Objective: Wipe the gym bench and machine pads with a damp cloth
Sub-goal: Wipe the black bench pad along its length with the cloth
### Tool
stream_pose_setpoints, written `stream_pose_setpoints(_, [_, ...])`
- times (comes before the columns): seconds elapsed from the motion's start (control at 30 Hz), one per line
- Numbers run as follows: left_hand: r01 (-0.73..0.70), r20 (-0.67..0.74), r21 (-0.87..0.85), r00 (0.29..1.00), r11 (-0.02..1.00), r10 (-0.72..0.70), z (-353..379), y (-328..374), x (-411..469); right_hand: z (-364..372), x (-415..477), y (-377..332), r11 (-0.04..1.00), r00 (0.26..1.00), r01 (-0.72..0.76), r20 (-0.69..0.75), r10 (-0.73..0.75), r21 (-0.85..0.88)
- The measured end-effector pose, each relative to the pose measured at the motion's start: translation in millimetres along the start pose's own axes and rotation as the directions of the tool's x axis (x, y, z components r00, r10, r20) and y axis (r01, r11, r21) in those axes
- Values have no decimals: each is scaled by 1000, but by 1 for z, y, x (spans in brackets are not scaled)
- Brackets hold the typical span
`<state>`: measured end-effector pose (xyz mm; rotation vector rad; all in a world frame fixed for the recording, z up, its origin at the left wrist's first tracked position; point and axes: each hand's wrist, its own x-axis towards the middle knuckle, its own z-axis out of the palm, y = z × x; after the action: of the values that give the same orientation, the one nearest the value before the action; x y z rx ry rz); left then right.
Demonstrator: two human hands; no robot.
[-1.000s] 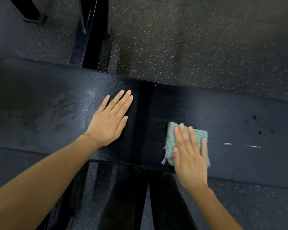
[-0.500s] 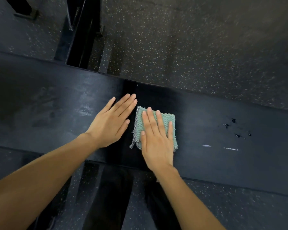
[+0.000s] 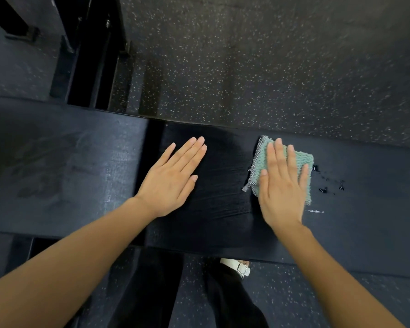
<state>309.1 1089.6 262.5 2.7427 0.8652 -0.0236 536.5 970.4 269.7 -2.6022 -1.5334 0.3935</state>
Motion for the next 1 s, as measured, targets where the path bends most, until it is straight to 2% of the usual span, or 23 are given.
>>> stream_pose_setpoints(0.1, [14, 0, 19, 1000, 1000, -14, 0, 2, 0, 6, 10, -30, 995, 996, -90, -22, 91, 40])
stream_pose_setpoints(0.17, [14, 0, 19, 1000, 1000, -14, 0, 2, 0, 9, 20, -49, 997, 997, -68, -21, 69, 46])
stream_pose_setpoints(0.27, [28, -2, 19, 1000, 999, -28, 0, 4, 1, 13, 34, -73, 996, 996, 89, 0, -89, 21])
stream_pose_setpoints(0.37, [37, -9, 29, 999, 999, -36, 1, 4, 2, 14, 38, -78, 962, 961, 274, 27, -274, 4])
stream_pose_setpoints(0.47, [50, -11, 31, 999, 998, -50, 1, 6, 1, 11, 40, -55, 940, 940, 341, 31, -340, -9])
stream_pose_setpoints(0.67, [153, -19, 20, 988, 988, -152, 2, 22, 1, -8, 43, 16, 959, 959, 281, 39, -280, -27])
stream_pose_setpoints(0.77, [141, -3, 21, 990, 990, -141, 3, 25, 3, -15, 42, 43, 980, 981, 196, 22, -195, -23])
stream_pose_setpoints(0.93, [89, 2, 32, 996, 995, -89, 5, 33, 11, -8, 39, 14, 1000, 999, 7, -40, -6, 25])
stream_pose_setpoints(1.0, [98, -1, 34, 995, 995, -98, 6, 34, 11, -3, 40, -4, 1000, 999, -5, -44, 6, 26])
